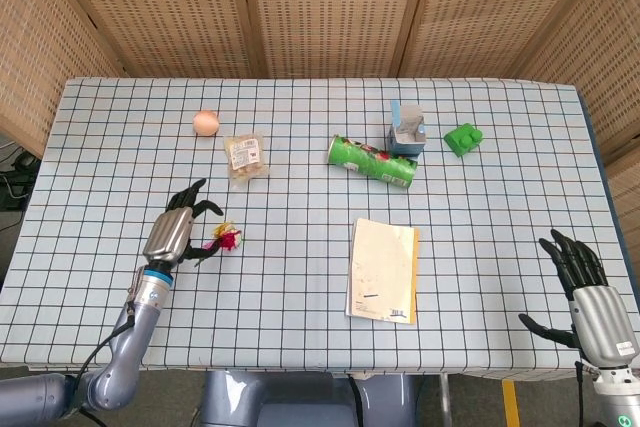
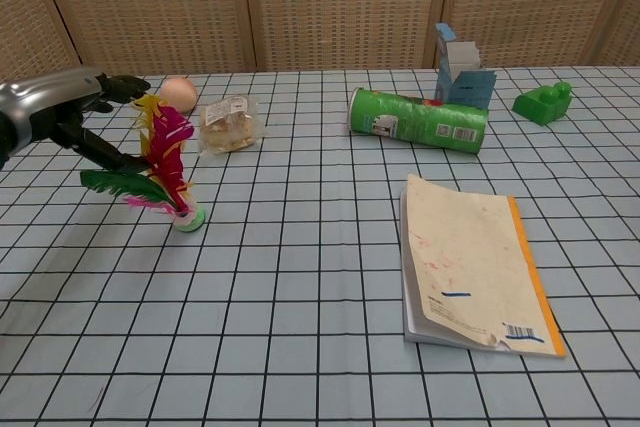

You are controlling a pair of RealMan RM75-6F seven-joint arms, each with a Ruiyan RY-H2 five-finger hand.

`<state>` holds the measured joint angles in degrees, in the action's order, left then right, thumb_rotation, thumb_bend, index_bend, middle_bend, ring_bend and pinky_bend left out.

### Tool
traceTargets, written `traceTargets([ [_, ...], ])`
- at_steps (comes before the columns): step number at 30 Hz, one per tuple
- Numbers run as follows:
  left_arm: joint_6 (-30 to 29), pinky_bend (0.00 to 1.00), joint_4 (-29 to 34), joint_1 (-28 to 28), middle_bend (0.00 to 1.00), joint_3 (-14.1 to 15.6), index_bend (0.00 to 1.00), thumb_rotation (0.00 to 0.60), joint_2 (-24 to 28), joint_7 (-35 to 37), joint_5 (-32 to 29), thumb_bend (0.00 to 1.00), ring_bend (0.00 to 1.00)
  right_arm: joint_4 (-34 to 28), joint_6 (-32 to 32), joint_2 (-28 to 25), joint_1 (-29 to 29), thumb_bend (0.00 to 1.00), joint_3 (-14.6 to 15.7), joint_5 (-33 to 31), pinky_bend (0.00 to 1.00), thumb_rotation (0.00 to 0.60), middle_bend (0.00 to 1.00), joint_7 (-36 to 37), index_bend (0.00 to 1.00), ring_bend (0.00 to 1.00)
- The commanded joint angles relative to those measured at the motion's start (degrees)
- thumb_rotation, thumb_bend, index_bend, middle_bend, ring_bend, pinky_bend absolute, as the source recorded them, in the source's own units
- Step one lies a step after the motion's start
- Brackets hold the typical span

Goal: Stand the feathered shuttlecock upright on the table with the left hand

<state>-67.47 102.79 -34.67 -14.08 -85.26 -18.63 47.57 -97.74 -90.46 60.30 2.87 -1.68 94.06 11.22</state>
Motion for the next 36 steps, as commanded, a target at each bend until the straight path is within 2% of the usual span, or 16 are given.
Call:
traceTargets([
  [1,0.07,0.0,0.25,-0.04,0.0,-0.07,0.29,0.6,0.26,-0.08,-0.28,0.26,0.0,0.0,-0.03,-0.02,-0.03,0.06,0.0,-0.02,0.02,0.6,0.0,0.07,0.0,0.0],
  [5,-0.18,0.0,1.36,0.33,0.0,-0.5,0.19,0.6,1.31,0.82,0.14,0.24,0.0,-0.01,-0.13,-0.07,-0.04,0.06,0.02,0.11,0.02,0.6,0.0,0.2,0.0,0.0],
  [19,-1.45,0.0,3.99,1.14,0.0,-1.74,0.19,0.6,5.22,2.3,2.05,0.24,0.0,-0.34,-0.42,-0.08,-0.13,0.06,0.21,0.76,0.02,0.6,0.0,-0.42,0.0,0.0],
  [28,-6.52,0.0,8.36,4.63,0.0,-0.66,0.19,0.6,9.21,4.96,9.96,0.24,0.0,-0.18,-0.51,0.14,-0.11,0.06,0.39,1.27,0.01,0.6,0.0,-0.67,0.0,0.0],
  [30,-9.66,0.0,9.78,7.13,0.0,1.14,0.18,0.6,11.36,5.78,14.87,0.25,0.0,-0.25,-0.62,0.15,-0.1,0.06,0.41,1.51,0.01,0.6,0.0,-0.96,0.0,0.0],
  [32,-15.61,0.0,9.19,11.05,0.0,5.91,0.18,0.6,13.6,2.14,22.59,0.26,0.0,-0.44,-0.91,0.16,-0.2,0.06,0.41,1.74,0.01,0.6,0.0,-1.5,0.0,0.0],
  [36,-24.51,0.0,3.86,17.39,0.0,12.08,0.14,0.6,12.51,-3.79,30.43,0.26,0.0,-0.88,-0.99,0.15,-0.25,0.06,0.39,1.79,0.0,0.6,0.0,-2.46,0.0,0.0],
])
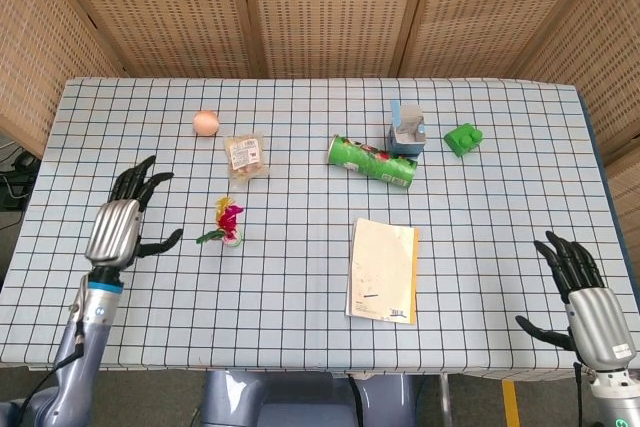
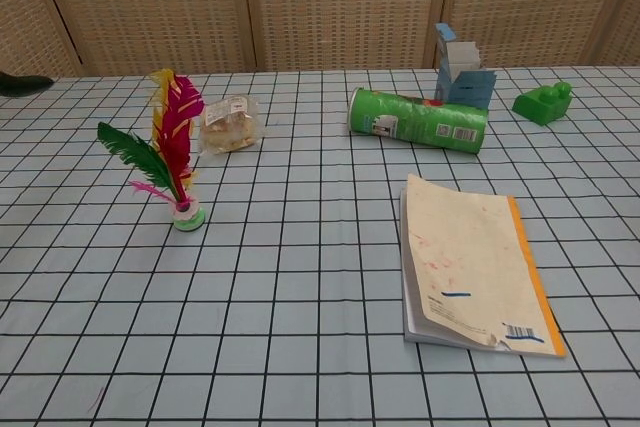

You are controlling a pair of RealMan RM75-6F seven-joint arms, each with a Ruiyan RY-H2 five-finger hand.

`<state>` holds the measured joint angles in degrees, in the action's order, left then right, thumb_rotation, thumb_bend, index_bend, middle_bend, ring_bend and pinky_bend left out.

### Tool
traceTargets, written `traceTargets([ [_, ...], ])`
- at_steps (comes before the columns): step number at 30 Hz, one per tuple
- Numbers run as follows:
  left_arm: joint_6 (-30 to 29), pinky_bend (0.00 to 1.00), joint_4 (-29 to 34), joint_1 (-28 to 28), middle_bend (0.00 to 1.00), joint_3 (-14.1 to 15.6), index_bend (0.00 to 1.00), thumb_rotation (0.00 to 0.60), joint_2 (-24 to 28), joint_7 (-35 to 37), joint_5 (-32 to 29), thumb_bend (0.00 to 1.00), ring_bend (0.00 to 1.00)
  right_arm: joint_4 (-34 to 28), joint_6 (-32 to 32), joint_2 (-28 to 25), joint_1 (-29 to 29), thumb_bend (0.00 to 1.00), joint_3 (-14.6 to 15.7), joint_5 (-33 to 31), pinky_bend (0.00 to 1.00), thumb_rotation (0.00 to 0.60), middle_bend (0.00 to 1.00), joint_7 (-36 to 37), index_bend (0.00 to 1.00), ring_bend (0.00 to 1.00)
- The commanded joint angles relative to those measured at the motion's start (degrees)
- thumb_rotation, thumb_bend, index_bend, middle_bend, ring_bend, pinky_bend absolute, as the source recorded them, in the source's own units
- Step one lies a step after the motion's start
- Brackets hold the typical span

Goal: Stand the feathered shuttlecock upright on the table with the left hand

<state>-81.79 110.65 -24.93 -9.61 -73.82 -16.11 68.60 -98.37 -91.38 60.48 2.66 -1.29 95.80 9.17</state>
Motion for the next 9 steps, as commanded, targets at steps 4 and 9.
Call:
traceTargets([
  [4,-14.47,0.0,-9.46,12.26,0.0,11.27,0.11,0.6,-0.53,-7.17,12.96,0.26,0.0,-0.63,-0.21,-0.17,-0.26,0.06,-0.01,-0.14,0.0,0.6,0.0,-1.54,0.0,0.0],
  [9,-16.31,0.0,-13.17,15.6,0.0,13.21,0.08,0.6,-1.13,-5.69,14.7,0.26,0.0,-0.97,-0.57,-0.25,-0.48,0.06,-0.05,-0.12,0.0,0.6,0.0,-2.21,0.0,0.0],
])
